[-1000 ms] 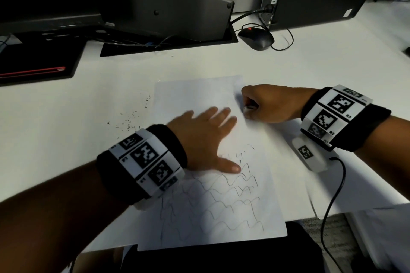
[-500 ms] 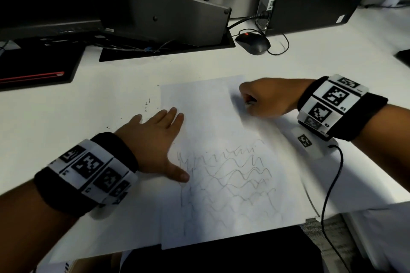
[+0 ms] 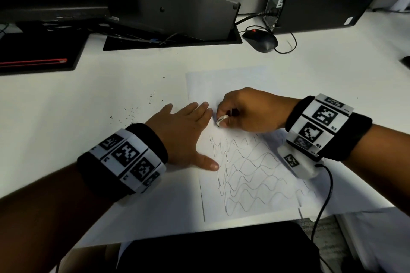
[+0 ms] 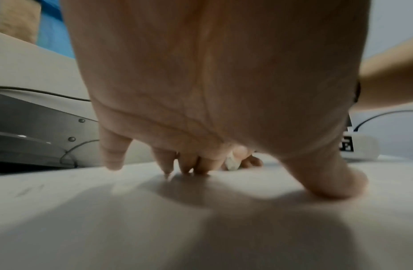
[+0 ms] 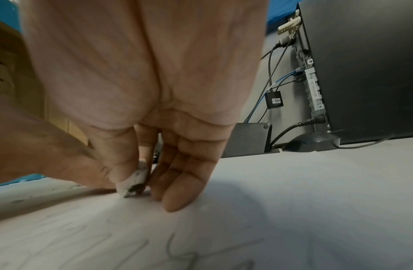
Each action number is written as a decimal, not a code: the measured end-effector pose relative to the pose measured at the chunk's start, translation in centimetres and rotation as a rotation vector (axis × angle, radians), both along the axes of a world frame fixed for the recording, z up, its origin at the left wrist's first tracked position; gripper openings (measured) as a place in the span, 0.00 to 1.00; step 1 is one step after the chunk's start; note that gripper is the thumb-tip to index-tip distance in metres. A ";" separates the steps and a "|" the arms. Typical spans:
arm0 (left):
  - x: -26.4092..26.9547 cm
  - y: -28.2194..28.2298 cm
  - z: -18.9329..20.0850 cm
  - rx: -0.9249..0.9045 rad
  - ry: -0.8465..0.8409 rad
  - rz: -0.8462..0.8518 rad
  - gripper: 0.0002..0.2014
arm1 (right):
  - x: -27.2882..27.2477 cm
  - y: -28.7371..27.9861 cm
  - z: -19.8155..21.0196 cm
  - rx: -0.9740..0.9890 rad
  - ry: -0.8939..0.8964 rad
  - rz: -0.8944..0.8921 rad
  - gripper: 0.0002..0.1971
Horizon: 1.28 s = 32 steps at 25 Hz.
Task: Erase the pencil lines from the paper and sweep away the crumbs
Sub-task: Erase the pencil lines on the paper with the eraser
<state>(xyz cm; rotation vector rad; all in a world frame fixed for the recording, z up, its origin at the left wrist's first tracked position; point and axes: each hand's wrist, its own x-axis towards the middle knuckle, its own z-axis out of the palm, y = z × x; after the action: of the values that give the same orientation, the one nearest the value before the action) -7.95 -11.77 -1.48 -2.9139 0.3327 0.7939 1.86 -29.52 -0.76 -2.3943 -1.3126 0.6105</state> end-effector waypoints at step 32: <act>-0.1 1.0 -1.2 -0.137 0.033 0.012 0.63 | -2.2 1.7 0.3 0.003 -0.072 0.208 0.05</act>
<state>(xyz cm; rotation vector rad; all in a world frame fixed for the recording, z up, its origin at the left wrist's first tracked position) -8.05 -10.77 -2.71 -3.0352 0.3878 0.8545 -0.36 -27.86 -0.48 -2.3139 -1.6052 0.5819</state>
